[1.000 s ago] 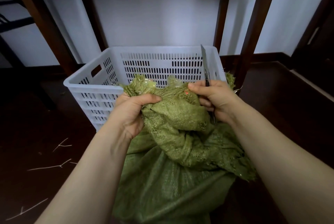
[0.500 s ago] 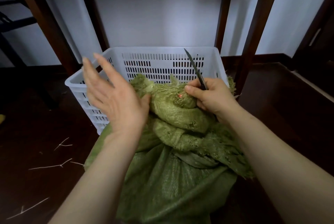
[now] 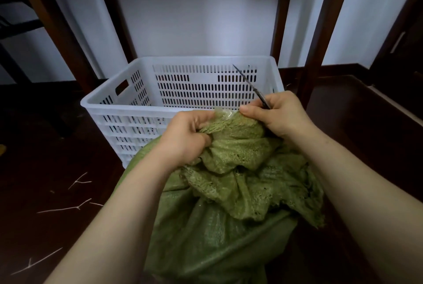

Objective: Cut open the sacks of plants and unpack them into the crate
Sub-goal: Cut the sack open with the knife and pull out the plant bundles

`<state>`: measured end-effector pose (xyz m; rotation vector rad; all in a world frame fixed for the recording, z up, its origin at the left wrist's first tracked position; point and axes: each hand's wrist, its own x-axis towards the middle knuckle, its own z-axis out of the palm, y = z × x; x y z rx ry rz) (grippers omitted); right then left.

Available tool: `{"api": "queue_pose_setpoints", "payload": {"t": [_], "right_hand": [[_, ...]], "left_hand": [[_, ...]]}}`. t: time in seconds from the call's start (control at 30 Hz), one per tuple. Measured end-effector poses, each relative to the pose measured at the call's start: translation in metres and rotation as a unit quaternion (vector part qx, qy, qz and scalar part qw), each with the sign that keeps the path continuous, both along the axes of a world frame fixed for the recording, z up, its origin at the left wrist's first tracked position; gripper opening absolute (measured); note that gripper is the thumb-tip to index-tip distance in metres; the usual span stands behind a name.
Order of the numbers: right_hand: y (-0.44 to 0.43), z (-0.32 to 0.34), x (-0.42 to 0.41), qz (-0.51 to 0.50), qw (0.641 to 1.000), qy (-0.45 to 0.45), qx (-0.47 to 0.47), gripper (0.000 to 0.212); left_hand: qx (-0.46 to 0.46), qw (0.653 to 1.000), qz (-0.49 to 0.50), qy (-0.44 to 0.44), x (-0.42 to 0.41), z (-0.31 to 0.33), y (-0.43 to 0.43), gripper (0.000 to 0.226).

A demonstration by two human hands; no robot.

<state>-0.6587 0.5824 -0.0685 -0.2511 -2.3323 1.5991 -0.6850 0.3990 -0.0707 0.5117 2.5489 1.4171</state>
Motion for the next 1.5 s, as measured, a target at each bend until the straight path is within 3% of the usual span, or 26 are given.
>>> {"api": "queue_pose_setpoints", "payload": {"t": [0.07,0.17,0.27,0.37,0.5,0.57,0.6,0.7,0.8,0.87,0.9,0.97,1.0,1.03,1.1,1.17,1.23,1.3,1.37,1.47,1.5], "right_hand": [[-0.002,0.0,0.001,0.003,1.0,-0.009,0.007,0.016],[0.004,0.003,0.002,-0.006,0.997,0.006,-0.08,0.017],[0.026,0.004,0.005,0.016,0.985,-0.021,-0.172,0.048],[0.026,-0.008,0.014,0.119,0.98,-0.12,-0.107,0.062],[0.022,-0.014,0.01,0.043,0.988,-0.097,-0.111,0.03],[0.025,-0.009,0.009,0.009,0.989,-0.076,-0.129,0.012],[0.027,-0.006,0.009,-0.002,0.989,-0.063,-0.136,0.007],[0.029,-0.001,0.008,-0.02,0.989,-0.029,-0.141,0.008],[0.023,0.0,0.005,-0.04,0.986,-0.018,-0.16,0.008],[0.019,0.0,0.006,-0.044,0.984,-0.013,-0.172,0.015],[0.018,0.001,0.007,-0.037,0.985,-0.012,-0.171,0.019],[0.017,0.006,0.008,-0.006,0.989,-0.02,-0.144,0.028],[0.016,0.009,0.008,0.016,0.993,-0.03,-0.115,0.036],[0.014,0.01,0.007,0.04,0.995,-0.04,-0.08,0.043],[0.007,0.011,0.004,0.069,0.996,-0.04,-0.035,0.05],[-0.001,0.013,0.004,0.085,0.995,-0.011,-0.045,0.047],[-0.002,0.015,0.004,0.098,0.991,0.006,-0.091,0.049],[0.007,0.014,0.007,0.074,0.987,0.008,-0.14,0.05],[0.026,0.004,0.008,0.01,0.989,0.013,-0.145,0.043],[0.048,-0.016,0.007,-0.071,0.996,-0.043,0.011,0.047],[0.049,-0.02,0.005,-0.092,0.99,-0.081,0.076,0.063]], "left_hand": [[0.046,0.998,-0.015,-0.049,0.002,0.002,-0.004,0.058],[0.114,0.99,0.012,-0.08,0.001,0.004,-0.012,0.055],[0.195,0.973,0.017,-0.122,-0.004,0.005,-0.022,0.052],[0.235,0.96,0.024,-0.151,-0.001,0.005,-0.023,0.048],[0.242,0.952,0.016,-0.186,0.002,0.009,-0.021,0.019],[0.151,0.979,0.03,-0.136,-0.004,0.003,-0.025,0.062],[0.12,0.986,0.043,-0.107,-0.005,0.0,-0.027,0.072],[0.133,0.983,0.061,-0.107,-0.006,0.0,-0.03,0.057],[0.168,0.975,0.048,-0.139,-0.007,-0.001,-0.035,0.066],[0.125,0.979,0.055,-0.15,-0.006,-0.002,-0.037,0.066],[0.059,0.987,0.06,-0.139,-0.006,-0.001,-0.039,0.065],[-0.193,0.977,0.071,-0.054,-0.004,0.008,-0.042,0.069],[-0.274,0.959,0.077,0.017,-0.004,0.015,-0.042,0.077],[-0.286,0.953,0.074,0.072,-0.001,0.023,-0.038,0.089],[-0.21,0.97,0.036,0.114,0.009,0.035,-0.018,0.109],[-0.208,0.969,-0.017,0.129,0.017,0.031,0.005,0.103],[-0.127,0.985,-0.035,0.108,0.018,0.01,0.019,0.062],[0.044,0.999,0.012,0.012,0.013,-0.003,0.018,0.012],[0.172,0.976,0.105,-0.082,0.007,0.0,0.007,0.017],[0.242,0.949,0.158,-0.124,0.001,0.012,-0.012,0.026],[0.244,0.948,0.163,-0.122,0.0,0.014,-0.014,0.027]]}}
